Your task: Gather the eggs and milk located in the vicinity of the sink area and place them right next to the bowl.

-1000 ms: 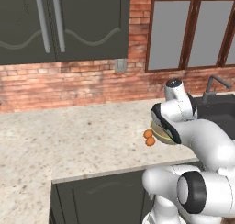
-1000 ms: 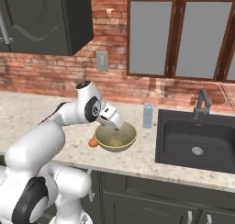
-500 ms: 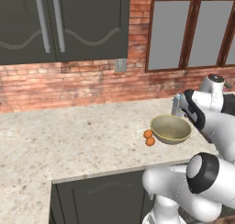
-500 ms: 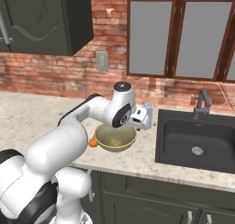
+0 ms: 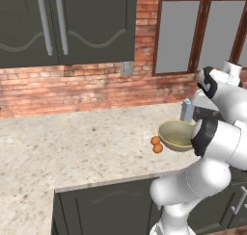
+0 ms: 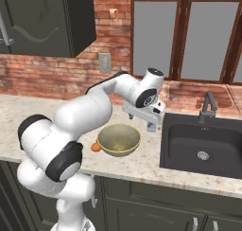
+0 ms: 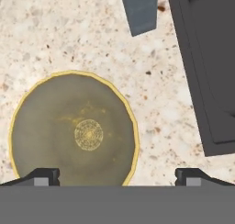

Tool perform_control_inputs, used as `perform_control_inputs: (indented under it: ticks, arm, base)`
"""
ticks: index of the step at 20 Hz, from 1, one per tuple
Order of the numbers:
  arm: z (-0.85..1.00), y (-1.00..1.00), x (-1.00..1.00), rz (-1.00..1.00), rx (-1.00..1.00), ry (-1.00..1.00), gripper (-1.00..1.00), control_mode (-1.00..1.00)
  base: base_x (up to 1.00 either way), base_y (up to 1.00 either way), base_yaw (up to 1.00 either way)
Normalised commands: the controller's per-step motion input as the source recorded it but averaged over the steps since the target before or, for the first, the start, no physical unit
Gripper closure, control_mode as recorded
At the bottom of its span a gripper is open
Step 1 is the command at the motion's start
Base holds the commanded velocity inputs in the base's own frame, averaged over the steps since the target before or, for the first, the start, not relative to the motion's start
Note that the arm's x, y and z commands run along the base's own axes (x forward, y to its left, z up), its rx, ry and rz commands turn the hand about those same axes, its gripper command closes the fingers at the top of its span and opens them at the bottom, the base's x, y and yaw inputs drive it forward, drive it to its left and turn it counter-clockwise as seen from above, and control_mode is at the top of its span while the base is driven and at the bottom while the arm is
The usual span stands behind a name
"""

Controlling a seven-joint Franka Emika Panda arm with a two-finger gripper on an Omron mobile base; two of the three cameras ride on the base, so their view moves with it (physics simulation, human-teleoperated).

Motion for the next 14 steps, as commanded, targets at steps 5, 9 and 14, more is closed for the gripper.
perform_control_inputs:
  ticks: [5, 9, 14]
  arm:
    - [-0.1, -0.07, 0.6, 0.02, 0.06, 0.28, -1.0, -1.0]
    - [-0.63, 0.0, 0.11, 0.0, 0.0, 0.03, -1.0, -1.0]
    - [-0.07, -0.01, 0.14, 0.0, -0.01, 0.0, -1.0, -1.0]
  base:
    - [0.0, 0.0, 0.0]
    - [0.0, 0.0, 0.0]
    - [0.0, 0.0, 0.0]
